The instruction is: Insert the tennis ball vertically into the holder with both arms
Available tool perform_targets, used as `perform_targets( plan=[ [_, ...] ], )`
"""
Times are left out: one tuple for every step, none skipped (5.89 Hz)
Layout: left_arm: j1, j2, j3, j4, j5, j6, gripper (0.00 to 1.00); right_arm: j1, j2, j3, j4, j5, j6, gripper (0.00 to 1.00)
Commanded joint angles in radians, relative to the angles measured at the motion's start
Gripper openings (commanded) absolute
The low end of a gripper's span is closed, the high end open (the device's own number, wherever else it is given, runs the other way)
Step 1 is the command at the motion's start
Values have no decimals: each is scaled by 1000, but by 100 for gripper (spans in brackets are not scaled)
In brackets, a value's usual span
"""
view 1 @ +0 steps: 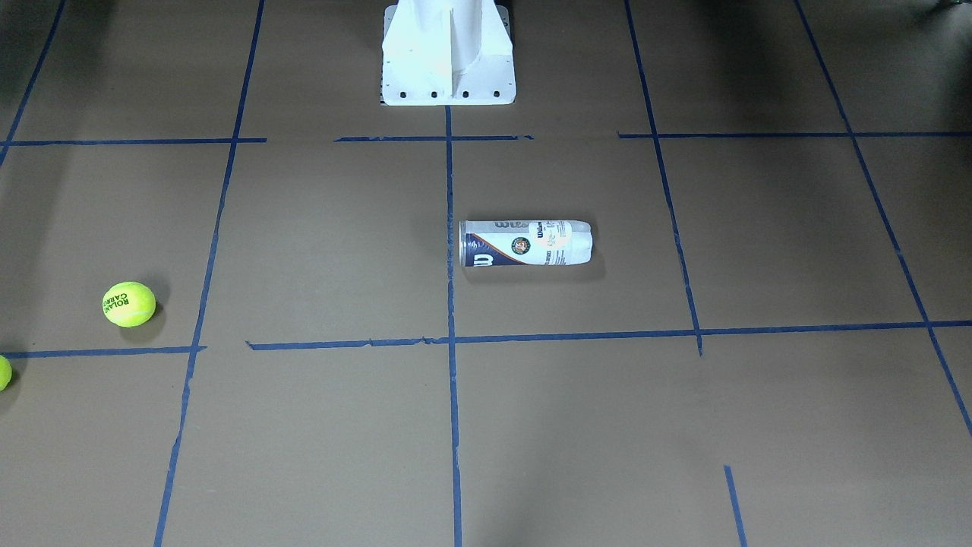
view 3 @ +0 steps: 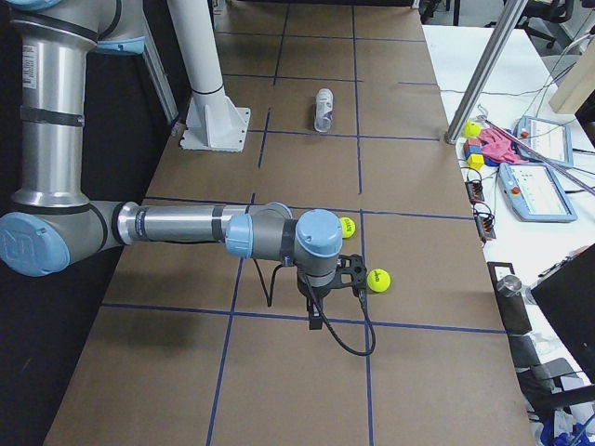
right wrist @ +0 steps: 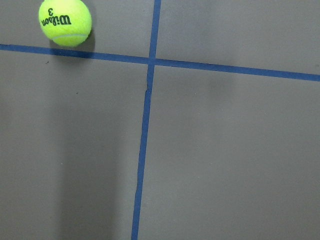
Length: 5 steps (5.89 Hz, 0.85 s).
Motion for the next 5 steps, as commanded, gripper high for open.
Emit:
perform_targets(
  plan=[
    [0, 0, -2, -2, 0, -1, 100, 0, -2, 2, 0, 2, -2, 100],
    [6, 0, -36, 11, 1, -2, 100, 0, 0, 6, 2, 4, -2, 100],
    [29, -3, -40, 11, 7, -5, 100, 0, 0, 8, 2, 4, -2, 100],
    [38, -29, -37, -17, 8, -11, 100, 0, 4, 8, 2, 2, -2, 100],
    [38, -85, -40, -61, 11, -17, 100, 0, 6, 9, 2, 4, -2, 100]
  ],
)
